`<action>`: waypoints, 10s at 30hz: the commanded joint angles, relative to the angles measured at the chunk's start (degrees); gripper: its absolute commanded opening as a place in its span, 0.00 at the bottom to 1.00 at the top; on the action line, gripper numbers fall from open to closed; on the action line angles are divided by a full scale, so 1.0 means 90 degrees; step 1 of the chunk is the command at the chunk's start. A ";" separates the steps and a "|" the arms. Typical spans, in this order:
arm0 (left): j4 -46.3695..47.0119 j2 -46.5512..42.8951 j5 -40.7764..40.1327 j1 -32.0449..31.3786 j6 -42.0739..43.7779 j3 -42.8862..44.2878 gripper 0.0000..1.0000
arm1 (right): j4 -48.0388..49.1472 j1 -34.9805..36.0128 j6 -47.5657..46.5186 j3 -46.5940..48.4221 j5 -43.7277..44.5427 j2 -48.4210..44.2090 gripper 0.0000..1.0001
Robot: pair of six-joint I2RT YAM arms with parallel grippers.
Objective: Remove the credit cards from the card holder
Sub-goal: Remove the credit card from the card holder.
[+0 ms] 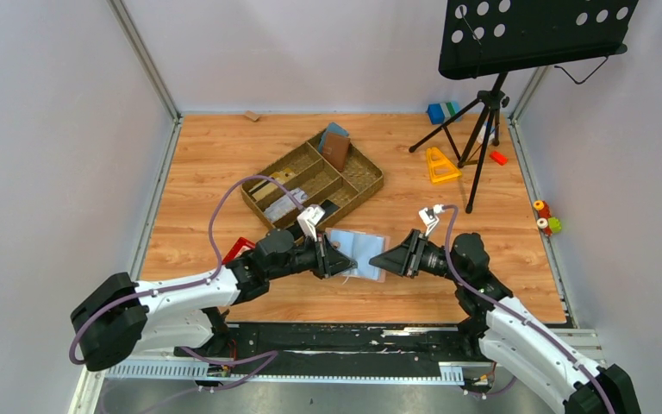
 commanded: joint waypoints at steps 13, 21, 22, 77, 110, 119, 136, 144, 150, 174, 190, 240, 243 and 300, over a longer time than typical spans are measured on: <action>0.0052 -0.0702 -0.0221 -0.0012 -0.0073 -0.0182 0.01 | -0.1577 0.0041 -0.0983 0.0729 0.0626 -0.0788 0.29; 0.0692 -0.0750 0.0376 -0.0014 -0.0123 -0.0238 0.02 | -0.1647 0.0039 -0.1202 0.0854 0.0610 -0.0578 0.16; 0.0779 -0.0764 0.0436 -0.0013 -0.0139 -0.0240 0.02 | -0.1649 0.0041 -0.1214 0.0859 0.0602 -0.0558 0.13; -0.0082 -0.0299 0.0329 -0.0122 0.0125 0.0277 0.17 | -0.0801 0.0229 -0.0901 0.0656 0.0127 -0.0151 0.20; -0.0737 -0.1575 -0.0791 0.0415 -0.0073 -0.0543 0.96 | -0.2580 0.0246 -0.1916 0.1284 0.0949 -0.0406 0.00; -0.0202 -0.1525 -0.0273 0.0484 0.0032 -0.0682 1.00 | -0.2575 0.0247 -0.1915 0.1352 0.1011 -0.0348 0.00; 0.2524 -0.0555 -0.0006 0.0370 -0.0550 -0.1294 1.00 | -0.2113 0.0245 -0.1724 0.1439 0.0704 0.0225 0.00; 0.1590 -0.0496 0.0069 0.0352 -0.0224 -0.0877 0.77 | -0.1295 0.0247 -0.1346 0.1250 0.0187 0.0266 0.00; 0.1238 -0.0576 -0.0198 0.0398 -0.0141 -0.0986 0.46 | -0.0713 0.0246 -0.0998 0.1020 -0.0054 0.0303 0.00; 0.1693 -0.1993 0.0349 0.0565 -0.0456 -0.1500 0.00 | 0.1221 0.0248 -0.0203 0.0203 -0.0496 0.0721 0.33; 0.0446 -0.2102 -0.0353 0.0622 -0.0378 -0.1356 0.00 | 0.0053 0.0252 -0.0870 0.0558 -0.0202 0.0446 0.45; 0.1976 -0.1007 0.0640 0.0660 -0.1034 -0.1246 0.00 | 0.0466 0.0251 -0.0842 0.0451 -0.0848 0.0048 0.01; 0.2039 -0.0966 0.0666 0.0660 -0.1059 -0.1234 0.00 | 0.0462 0.0249 -0.0850 0.0450 -0.0856 0.0027 0.01; 0.1056 -0.1517 0.0642 0.0581 -0.0738 -0.0931 0.00 | -0.0546 0.0241 -0.1339 0.0694 -0.0311 0.1282 0.20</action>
